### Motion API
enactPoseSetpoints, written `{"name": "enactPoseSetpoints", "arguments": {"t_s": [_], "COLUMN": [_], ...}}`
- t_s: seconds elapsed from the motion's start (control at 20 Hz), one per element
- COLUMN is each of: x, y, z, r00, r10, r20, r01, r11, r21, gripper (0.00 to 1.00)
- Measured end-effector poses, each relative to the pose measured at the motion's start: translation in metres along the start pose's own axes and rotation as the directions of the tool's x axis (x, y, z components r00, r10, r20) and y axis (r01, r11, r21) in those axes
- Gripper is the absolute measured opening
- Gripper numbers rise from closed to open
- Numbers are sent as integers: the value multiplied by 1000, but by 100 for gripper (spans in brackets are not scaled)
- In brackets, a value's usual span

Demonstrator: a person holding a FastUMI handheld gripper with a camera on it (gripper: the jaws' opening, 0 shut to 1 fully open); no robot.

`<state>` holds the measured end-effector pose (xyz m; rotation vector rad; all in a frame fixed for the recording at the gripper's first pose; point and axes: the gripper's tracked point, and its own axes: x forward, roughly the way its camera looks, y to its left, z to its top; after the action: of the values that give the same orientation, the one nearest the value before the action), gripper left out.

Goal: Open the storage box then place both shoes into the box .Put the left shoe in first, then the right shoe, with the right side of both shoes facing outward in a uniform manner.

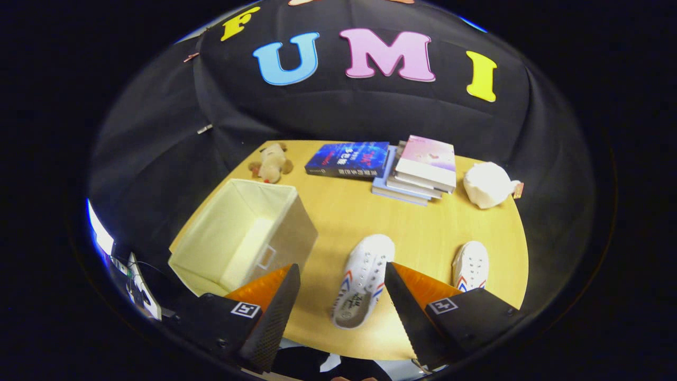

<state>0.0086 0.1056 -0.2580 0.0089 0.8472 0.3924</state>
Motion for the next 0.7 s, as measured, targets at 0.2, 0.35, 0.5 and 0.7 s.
{"name": "enactPoseSetpoints", "arguments": {"t_s": [0.2, 0.35, 0.5, 0.7], "x": [28, 56, 80, 102], "y": [-33, -49, -52, -55], "z": [-43, -72, -91, -105], "r00": [996, 988, 977, 965], "r10": [-16, -11, 20, 36], "r20": [-87, -155, -213, -260], "r01": [15, 12, -13, -22], "r11": [1000, 1000, 999, 998], "r21": [-13, 6, 36, 58], "gripper": [99, 98, 94, 86]}}
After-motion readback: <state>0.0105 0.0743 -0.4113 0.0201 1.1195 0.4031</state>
